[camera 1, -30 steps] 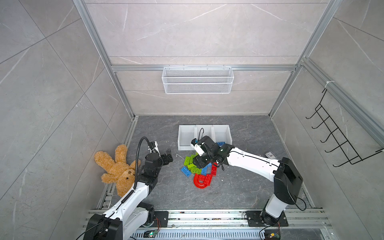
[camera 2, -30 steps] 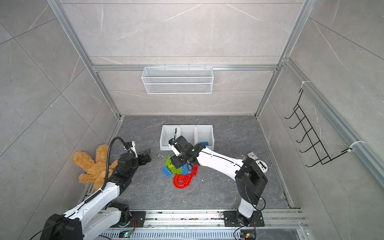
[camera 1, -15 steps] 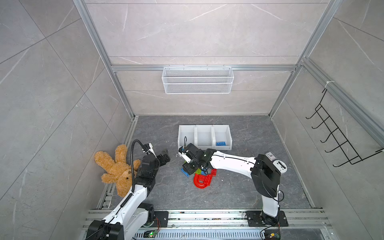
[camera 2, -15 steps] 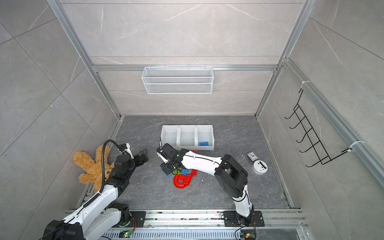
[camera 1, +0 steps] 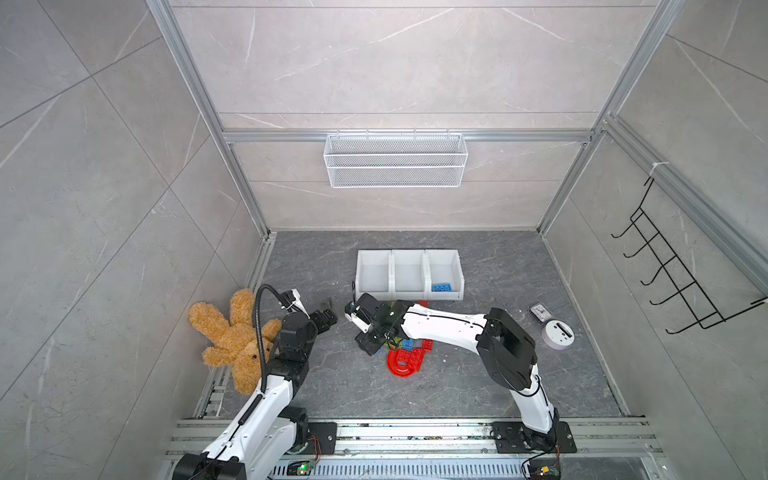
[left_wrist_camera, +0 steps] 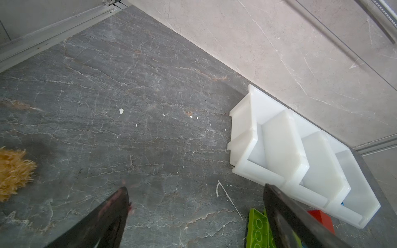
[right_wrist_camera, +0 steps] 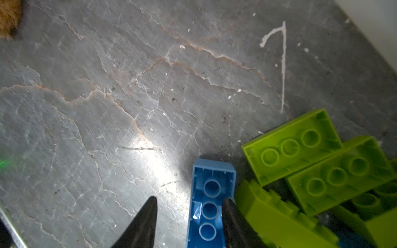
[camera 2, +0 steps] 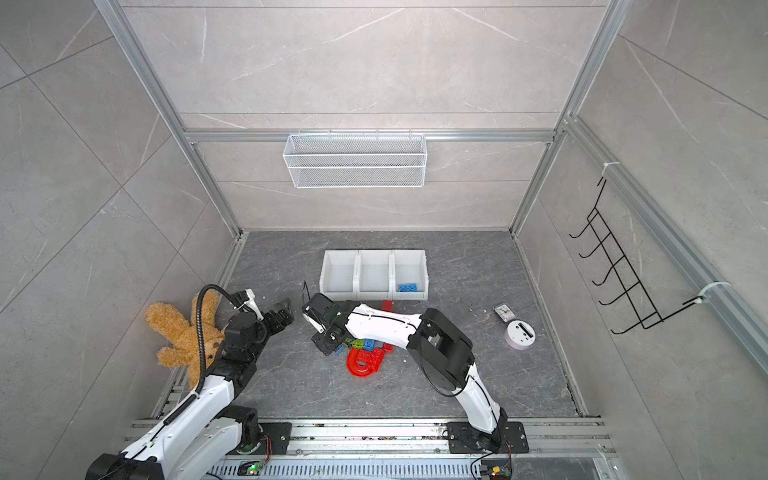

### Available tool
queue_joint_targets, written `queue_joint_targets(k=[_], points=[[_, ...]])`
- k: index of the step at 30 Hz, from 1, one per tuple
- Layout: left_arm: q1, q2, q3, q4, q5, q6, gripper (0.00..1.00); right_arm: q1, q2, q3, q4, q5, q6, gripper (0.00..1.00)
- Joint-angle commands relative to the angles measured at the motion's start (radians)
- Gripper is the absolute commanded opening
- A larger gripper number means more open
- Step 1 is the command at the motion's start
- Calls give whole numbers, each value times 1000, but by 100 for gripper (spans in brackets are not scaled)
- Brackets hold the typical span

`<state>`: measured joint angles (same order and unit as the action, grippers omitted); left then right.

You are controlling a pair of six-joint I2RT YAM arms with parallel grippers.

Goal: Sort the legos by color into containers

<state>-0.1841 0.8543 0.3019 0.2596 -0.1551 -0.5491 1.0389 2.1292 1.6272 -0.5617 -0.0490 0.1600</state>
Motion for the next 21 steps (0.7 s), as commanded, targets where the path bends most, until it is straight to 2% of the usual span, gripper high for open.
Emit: queue_joint_targets(k=[1, 13, 21], points=[[5, -25, -1, 7, -15, -12, 99, 1, 30, 27, -42, 19, -14, 51], [6, -32, -2, 4, -23, -5, 99, 9, 72, 40, -60, 59, -14, 45], [6, -29, -2, 3, -29, 2, 99, 12, 67, 35, -61, 70, -11, 32]])
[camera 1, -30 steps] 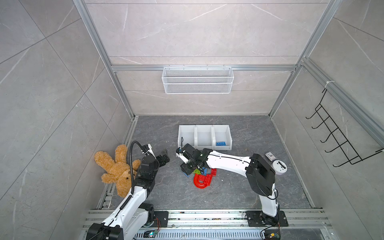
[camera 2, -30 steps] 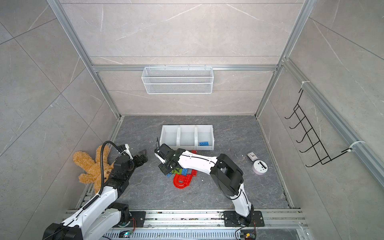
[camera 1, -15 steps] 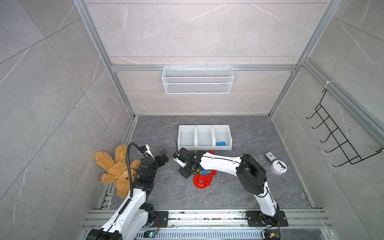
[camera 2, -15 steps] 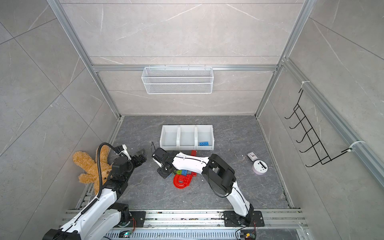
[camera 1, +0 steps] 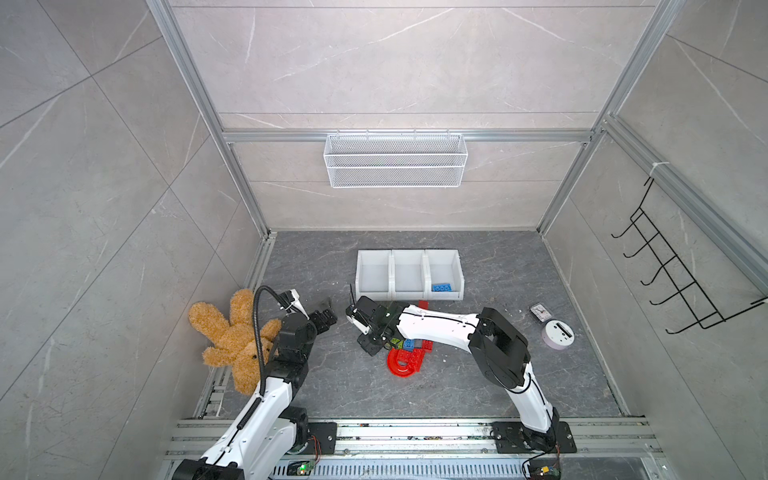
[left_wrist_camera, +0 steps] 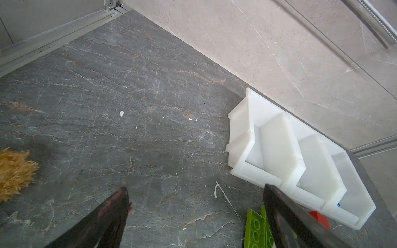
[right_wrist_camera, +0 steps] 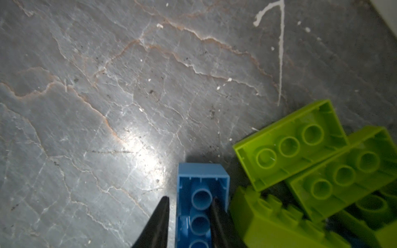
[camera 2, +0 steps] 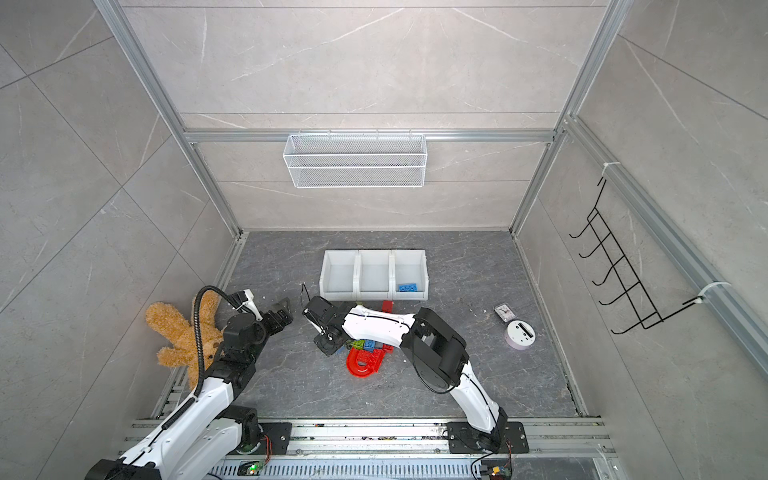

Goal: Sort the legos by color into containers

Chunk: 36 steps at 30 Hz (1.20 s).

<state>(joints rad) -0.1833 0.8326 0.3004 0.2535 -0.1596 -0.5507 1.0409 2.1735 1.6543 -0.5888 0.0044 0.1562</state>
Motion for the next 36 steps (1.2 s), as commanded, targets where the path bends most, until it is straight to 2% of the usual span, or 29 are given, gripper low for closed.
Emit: queue_joint_targets(k=[1, 8, 17, 21, 25, 30, 36], points=[[7, -8, -1, 10, -24, 4, 99, 11, 18, 6, -32, 21, -3, 31], [6, 7, 12, 15, 13, 32, 99, 9, -82, -55, 26, 15, 36, 24], [6, 76, 35, 41, 83, 57, 99, -40, -244, -120, 57, -45, 67, 22], [5, 106, 36, 89, 161, 73, 99, -140, -348, -184, 76, -71, 68, 22], [4, 143, 29, 169, 270, 98, 99, -303, -434, -251, 102, -127, 52, 22], [3, 177, 38, 192, 318, 103, 99, -477, -429, -253, 102, -139, 13, 22], [3, 192, 37, 203, 331, 112, 99, -619, -368, -245, 203, -223, 77, 22]])
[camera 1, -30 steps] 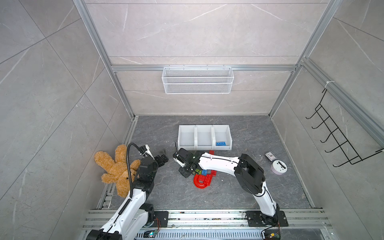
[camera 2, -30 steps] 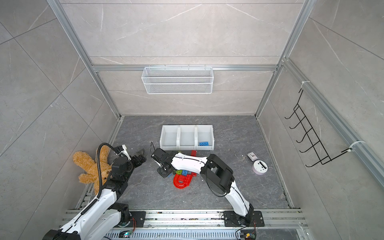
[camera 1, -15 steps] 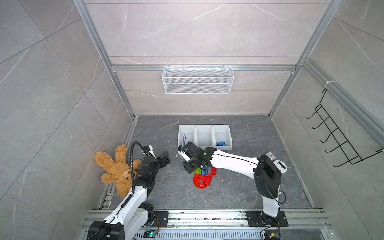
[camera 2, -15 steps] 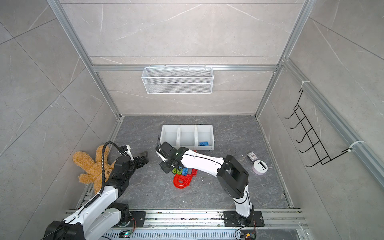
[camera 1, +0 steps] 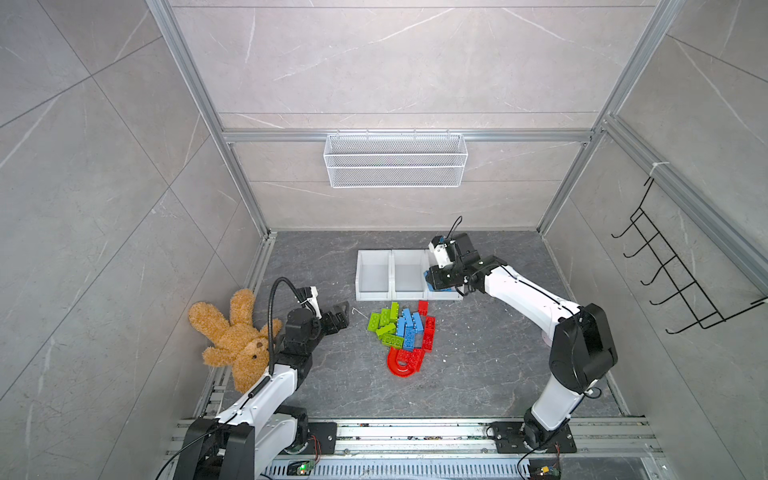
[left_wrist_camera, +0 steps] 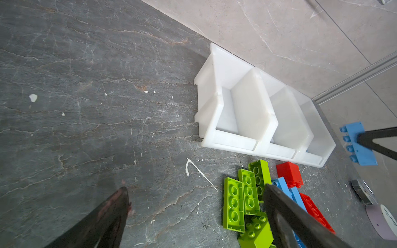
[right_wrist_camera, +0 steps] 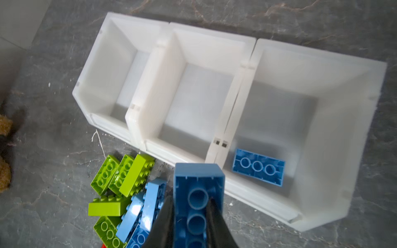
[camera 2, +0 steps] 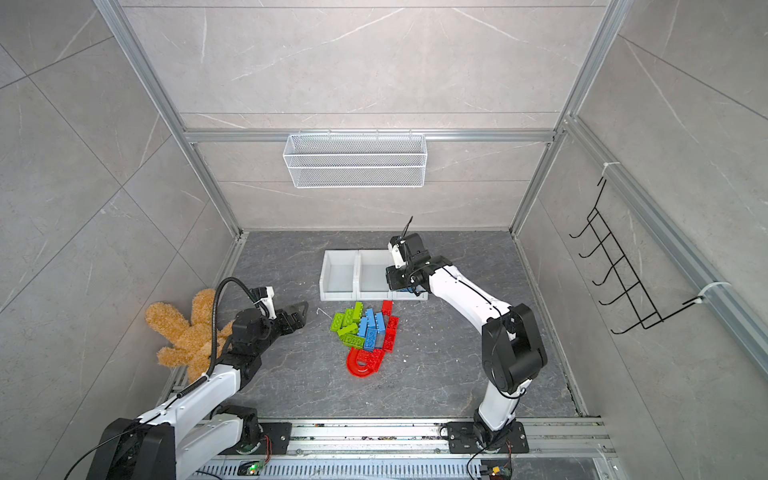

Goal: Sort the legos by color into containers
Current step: 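Grasp another light-blue brick and carry it to the same compartment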

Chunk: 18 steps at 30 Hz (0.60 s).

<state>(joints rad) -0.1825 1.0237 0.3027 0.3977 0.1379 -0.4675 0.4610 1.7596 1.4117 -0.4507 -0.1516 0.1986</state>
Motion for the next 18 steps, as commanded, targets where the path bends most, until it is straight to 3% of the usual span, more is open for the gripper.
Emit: queue_joint_targets(k=[1, 9, 18], points=[[3, 1, 36, 62, 37, 30, 99, -58, 59, 2, 73, -74, 45, 22], [2, 1, 35, 65, 44, 37, 99, -129, 147, 18, 117, -85, 73, 23], [3, 9, 38, 64, 44, 43, 99, -142, 216, 31, 164, -101, 79, 24]])
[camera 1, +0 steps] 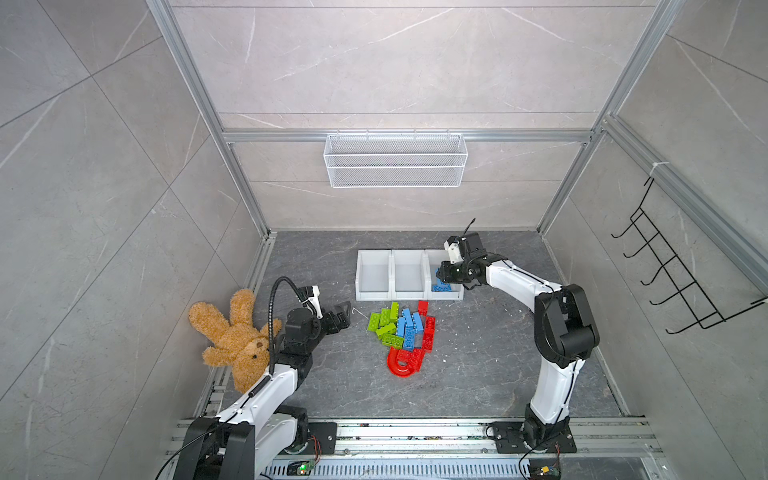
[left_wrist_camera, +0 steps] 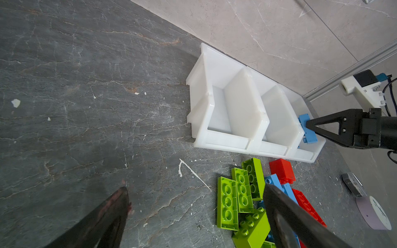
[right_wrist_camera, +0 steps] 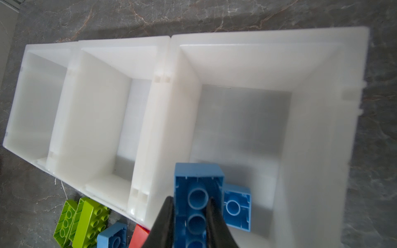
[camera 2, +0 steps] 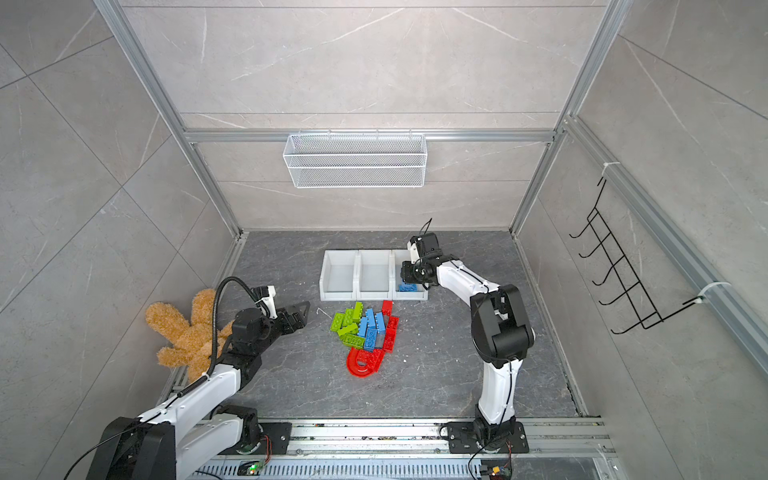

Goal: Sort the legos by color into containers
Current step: 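Grasp another light-blue brick and carry it to the same compartment, then open the right gripper to drop the blue brick in the compartment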

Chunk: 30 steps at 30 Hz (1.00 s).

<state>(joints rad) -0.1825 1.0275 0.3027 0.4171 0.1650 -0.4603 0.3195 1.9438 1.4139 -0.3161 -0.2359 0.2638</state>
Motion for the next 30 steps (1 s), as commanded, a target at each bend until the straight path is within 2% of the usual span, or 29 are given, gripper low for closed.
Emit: queue_joint_targets(k=[1, 13, 18, 23, 30], points=[[2, 6, 36, 41, 17, 37, 99, 0, 42, 37, 29, -20, 14, 24], [2, 8, 46, 20, -1, 42, 99, -6, 139, 103, 29, -28, 26, 31], [3, 13, 50, 22, 11, 41, 99, -5, 130, 115, 14, -11, 24, 50], [3, 12, 52, 22, 18, 40, 99, -5, 21, 70, -15, 31, 5, 52], [2, 8, 51, 22, 21, 37, 99, 27, -200, -119, 5, 68, 33, 50]])
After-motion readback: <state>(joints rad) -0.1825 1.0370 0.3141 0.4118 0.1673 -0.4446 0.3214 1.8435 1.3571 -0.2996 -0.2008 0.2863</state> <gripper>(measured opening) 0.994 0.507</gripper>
